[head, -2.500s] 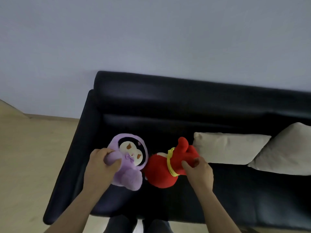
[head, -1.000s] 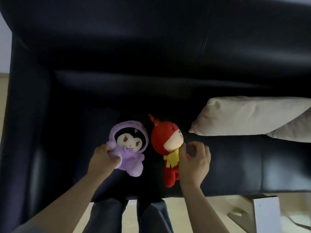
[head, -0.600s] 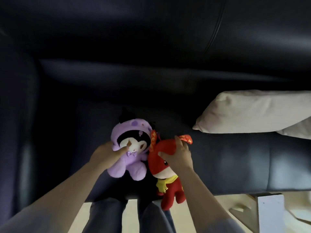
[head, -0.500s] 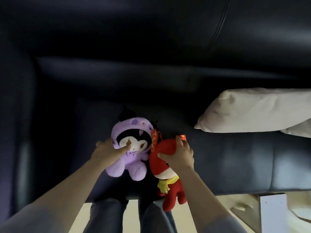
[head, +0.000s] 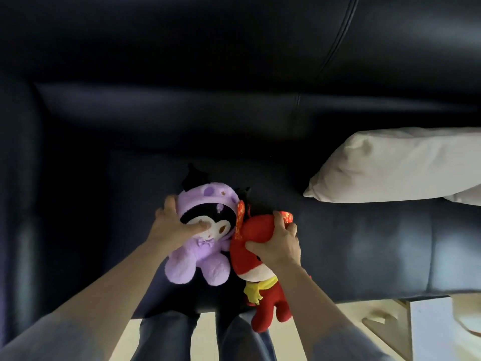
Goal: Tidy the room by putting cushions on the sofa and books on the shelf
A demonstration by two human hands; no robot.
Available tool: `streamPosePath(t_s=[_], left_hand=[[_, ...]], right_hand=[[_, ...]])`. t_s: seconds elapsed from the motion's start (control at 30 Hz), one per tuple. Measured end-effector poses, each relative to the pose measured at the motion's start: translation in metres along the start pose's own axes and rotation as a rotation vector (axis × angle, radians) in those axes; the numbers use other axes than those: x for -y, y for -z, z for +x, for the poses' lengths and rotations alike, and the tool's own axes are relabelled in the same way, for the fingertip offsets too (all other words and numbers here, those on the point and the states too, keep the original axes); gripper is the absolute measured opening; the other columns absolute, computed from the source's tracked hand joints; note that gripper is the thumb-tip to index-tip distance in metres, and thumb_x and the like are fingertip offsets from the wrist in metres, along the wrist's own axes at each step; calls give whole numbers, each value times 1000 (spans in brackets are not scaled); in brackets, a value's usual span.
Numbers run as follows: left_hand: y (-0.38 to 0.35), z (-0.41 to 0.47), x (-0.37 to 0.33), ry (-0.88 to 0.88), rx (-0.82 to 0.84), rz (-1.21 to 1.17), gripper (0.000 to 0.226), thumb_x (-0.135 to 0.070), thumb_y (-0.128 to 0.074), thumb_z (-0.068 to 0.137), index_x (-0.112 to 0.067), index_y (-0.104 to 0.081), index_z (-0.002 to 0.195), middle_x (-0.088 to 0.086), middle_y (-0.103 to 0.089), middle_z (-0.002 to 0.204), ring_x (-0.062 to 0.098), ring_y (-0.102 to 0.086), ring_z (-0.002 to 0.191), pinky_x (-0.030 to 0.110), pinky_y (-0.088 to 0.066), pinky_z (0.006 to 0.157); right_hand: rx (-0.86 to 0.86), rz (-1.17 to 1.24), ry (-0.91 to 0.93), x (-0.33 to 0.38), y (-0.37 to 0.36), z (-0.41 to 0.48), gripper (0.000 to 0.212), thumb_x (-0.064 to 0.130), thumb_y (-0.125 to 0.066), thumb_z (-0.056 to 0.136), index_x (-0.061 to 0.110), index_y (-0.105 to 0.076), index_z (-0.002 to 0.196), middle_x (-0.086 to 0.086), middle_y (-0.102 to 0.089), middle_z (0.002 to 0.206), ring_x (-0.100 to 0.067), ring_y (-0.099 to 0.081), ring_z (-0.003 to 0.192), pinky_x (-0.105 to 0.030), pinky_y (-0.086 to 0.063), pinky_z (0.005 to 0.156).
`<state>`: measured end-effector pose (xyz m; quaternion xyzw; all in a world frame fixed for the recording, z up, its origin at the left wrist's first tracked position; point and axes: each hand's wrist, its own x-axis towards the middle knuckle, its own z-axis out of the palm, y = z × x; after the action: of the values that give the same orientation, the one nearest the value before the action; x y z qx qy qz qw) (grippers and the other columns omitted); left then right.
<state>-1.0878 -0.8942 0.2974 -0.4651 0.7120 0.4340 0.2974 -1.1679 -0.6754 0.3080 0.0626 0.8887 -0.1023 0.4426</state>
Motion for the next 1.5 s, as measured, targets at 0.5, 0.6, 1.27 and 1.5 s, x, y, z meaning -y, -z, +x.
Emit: streamPosePath(t_s=[0.5,0.6,1.27,1.5], left_hand=[[47,-47,-39,-235,-116,-171,69,-36,-76,71,-25,-46,131,-9,-59,116,14,-56,107,35,-47,90],[81,-56,-50,-321,-150,-195,66,-34,-78,71,-24,-49,129,-10,-58,111,9,-57,102,32,-46,90],[97,6,-44,-285,-223,-82,62,-24,-68,84,-17,-41,139,6,-59,124,27,-59,110,33,-50,86],[105,-5,-53,-314,-287,-102,61,-19,-72,80,-7,-44,132,12,-60,118,27,-62,103,29,-49,74]], right_hand=[[-279,262,108,30,70,-37,98,54,-75,60,37,-21,140,-5,-33,131,-32,-58,99,-45,-55,81],[-363,347,147,48,92,-44,100,54,-76,61,37,-20,141,-4,-31,135,-30,-57,104,-44,-54,83],[-327,285,212,107,111,-2,116,52,-78,69,37,3,151,-14,-1,158,-40,-34,136,-53,-44,102],[-347,298,229,106,117,-24,113,49,-78,72,34,1,152,-12,-4,160,-39,-36,136,-53,-44,101]])
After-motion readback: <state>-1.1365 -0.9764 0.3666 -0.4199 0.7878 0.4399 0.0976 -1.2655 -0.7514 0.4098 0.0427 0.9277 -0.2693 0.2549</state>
